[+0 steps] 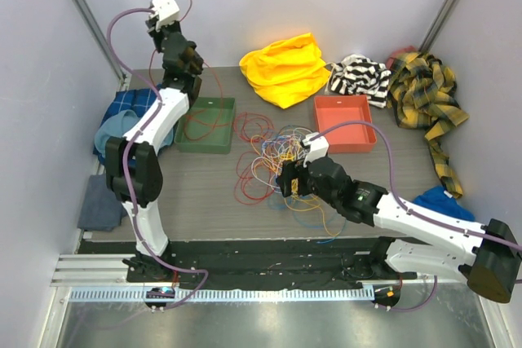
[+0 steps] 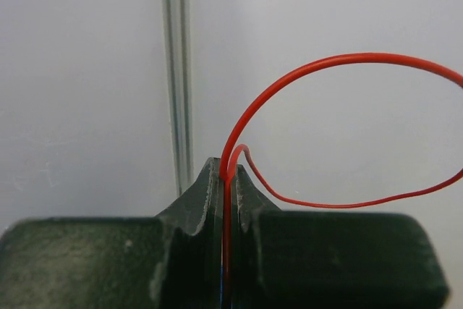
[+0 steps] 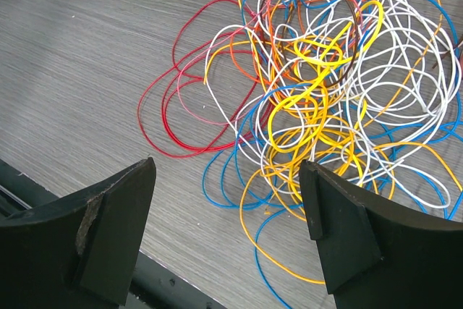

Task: Untangle the cables

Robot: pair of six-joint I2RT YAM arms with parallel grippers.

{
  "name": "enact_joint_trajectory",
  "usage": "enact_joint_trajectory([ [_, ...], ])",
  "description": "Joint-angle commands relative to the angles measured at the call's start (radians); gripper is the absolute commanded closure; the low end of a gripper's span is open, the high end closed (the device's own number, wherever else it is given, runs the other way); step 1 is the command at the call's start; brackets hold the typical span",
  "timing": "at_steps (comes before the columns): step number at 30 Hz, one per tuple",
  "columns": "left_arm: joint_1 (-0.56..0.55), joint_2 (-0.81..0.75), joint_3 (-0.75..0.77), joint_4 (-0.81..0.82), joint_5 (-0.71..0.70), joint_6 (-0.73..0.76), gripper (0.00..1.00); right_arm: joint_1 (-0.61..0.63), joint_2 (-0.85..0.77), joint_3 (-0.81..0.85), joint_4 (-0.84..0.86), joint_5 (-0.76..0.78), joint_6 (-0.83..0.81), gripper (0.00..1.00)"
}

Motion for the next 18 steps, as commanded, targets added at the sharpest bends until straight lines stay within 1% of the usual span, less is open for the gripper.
enact_joint_trajectory([
  [1, 0.019, -0.034, -0.009, 0.063, -0.031, -0.013, 1.0, 0.003, 0.005, -0.006, 0.037, 0.0, -0.007, 0.11],
  [3, 0.011, -0.055, -0.052, 0.06, -0.023, -0.035, 1.0, 0.003, 0.009, -0.009, 0.046, -0.002, -0.002, 0.12],
  [8, -0.013, -0.083, -0.222, 0.07, -0.043, -0.081, 1.0, 0.003, 0.014, -0.017, 0.061, -0.014, 0.012, 0.12],
  [13, -0.079, -0.13, -0.374, 0.089, -0.061, -0.098, 1.0, 0.001, 0.009, -0.027, 0.072, -0.014, 0.018, 0.12],
  [15, -0.113, -0.144, -0.405, 0.086, -0.074, -0.098, 1.0, 0.003, 0.006, -0.035, 0.077, -0.015, 0.024, 0.12],
  [17, -0.136, -0.181, -0.446, 0.061, -0.075, -0.105, 1.0, 0.003, 0.005, -0.04, 0.083, -0.017, 0.026, 0.12],
  [18, -0.158, -0.198, -0.459, -0.009, -0.068, -0.125, 1.0, 0.003, 0.002, -0.043, 0.086, -0.02, 0.027, 0.13],
])
